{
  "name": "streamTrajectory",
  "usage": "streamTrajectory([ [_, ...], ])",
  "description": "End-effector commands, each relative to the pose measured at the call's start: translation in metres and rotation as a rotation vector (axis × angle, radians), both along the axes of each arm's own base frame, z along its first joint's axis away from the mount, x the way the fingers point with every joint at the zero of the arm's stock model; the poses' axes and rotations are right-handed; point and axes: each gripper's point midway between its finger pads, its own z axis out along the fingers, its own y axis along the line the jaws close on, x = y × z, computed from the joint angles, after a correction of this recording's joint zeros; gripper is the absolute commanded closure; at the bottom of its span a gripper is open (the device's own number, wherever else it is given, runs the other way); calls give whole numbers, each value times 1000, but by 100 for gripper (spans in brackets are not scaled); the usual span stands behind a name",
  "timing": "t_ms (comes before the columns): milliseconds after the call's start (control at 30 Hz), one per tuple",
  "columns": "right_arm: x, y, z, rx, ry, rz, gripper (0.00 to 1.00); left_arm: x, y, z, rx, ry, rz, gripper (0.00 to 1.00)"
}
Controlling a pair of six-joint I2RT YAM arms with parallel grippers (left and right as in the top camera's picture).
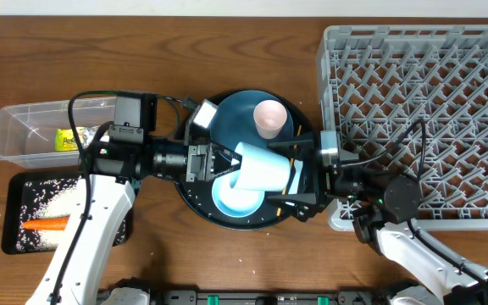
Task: Sort waste into correct bins and load items into the dishwasher rack
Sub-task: 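Close the right gripper on the cup bottom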
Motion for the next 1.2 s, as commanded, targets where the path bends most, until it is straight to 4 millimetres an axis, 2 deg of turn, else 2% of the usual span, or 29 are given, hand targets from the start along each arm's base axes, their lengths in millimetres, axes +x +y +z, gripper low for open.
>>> streamTrajectory([
  [0, -4, 8, 12, 19, -50, 18, 4, -2, -1, 4, -22, -22, -20, 93],
  [167, -5, 10, 14, 21, -52, 25, 11, -2, -1, 4, -22, -21, -20, 93],
  [467, -5, 10, 14, 21, -52, 25, 11, -2, -1, 4, -22, -21, -20, 93],
  [700, -5, 10, 14, 21, -52, 27, 25, -2, -1, 4, -22, -22, -20, 93],
  [967, -8, 15, 11, 12, -59, 37, 26, -2, -1, 4, -22, -22, -20, 93],
  [1167, -6, 15, 10, 10, -54, 29, 35, -2, -1, 4, -22, -22, -20, 93],
])
